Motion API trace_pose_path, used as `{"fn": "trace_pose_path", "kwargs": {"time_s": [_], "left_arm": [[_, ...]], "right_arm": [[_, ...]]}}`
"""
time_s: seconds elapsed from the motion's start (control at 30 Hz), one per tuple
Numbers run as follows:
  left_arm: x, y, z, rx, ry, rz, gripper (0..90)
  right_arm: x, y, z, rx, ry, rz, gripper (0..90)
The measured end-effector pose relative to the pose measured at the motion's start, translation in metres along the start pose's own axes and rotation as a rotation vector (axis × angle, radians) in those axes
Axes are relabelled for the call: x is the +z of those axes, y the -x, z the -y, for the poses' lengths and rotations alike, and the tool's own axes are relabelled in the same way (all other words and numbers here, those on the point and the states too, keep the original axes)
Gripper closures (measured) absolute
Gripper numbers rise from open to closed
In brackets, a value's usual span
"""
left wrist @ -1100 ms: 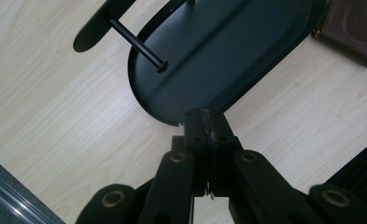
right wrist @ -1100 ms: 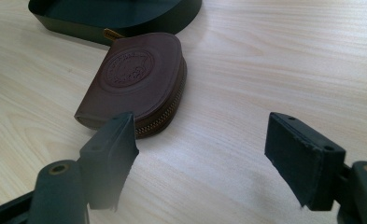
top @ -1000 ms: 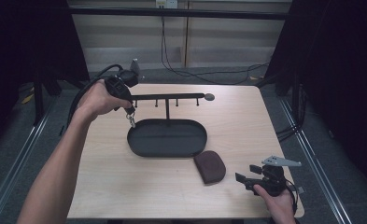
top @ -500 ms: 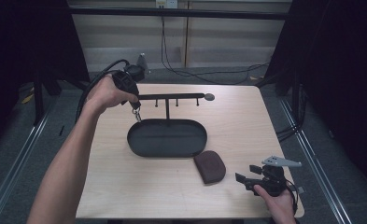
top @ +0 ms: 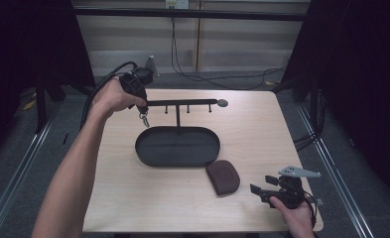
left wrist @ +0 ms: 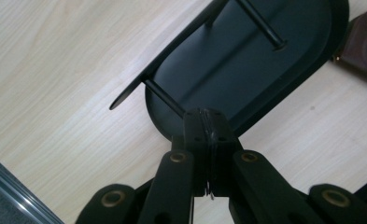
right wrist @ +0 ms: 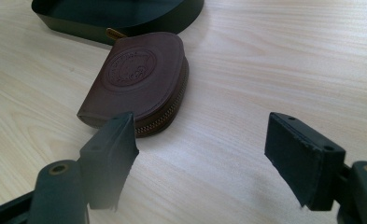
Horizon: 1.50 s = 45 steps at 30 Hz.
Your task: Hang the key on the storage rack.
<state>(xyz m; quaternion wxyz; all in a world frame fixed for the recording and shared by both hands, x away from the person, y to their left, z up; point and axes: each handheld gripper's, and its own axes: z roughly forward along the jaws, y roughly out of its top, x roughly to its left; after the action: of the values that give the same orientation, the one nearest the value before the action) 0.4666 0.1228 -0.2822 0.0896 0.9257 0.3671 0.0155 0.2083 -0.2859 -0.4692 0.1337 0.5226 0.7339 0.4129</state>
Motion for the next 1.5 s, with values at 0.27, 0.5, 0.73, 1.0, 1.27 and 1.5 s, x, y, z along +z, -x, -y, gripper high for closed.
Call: {"fn": "trace_pose_path", "kwargs": {"time_s": [0.27,0.5,0.73,1.0,1.27,1.5], "left_arm": [[0.003,-0.005,-0.001,-0.012,0.001,-0.007,89.2],[0.0,-0.008,-0.002,-0.049,0.029,-0.029,89.1],[0.006,-0.011,-0.003,-0.054,0.037,-0.031,88.9],[0.004,-0.007,-0.002,-0.037,0.028,-0.024,86.8],[-0.001,-0.008,0.008,-0.055,0.033,-0.011,83.7],[-0.002,-0.014,0.027,-0.086,0.06,-0.01,75.5]], "right_arm": [[0.0,0.0,0.0,0.001,0.0,0.0,24.5],[0.001,0.0,0.0,0.005,-0.007,-0.002,24.5],[0.001,0.0,0.0,0.002,-0.005,-0.001,24.5],[0.002,0.0,0.0,0.0,-0.014,0.0,24.4],[0.002,0.0,0.0,-0.002,-0.016,0.001,24.3],[0.003,0.0,0.0,0.003,-0.017,0.002,24.3]]}}
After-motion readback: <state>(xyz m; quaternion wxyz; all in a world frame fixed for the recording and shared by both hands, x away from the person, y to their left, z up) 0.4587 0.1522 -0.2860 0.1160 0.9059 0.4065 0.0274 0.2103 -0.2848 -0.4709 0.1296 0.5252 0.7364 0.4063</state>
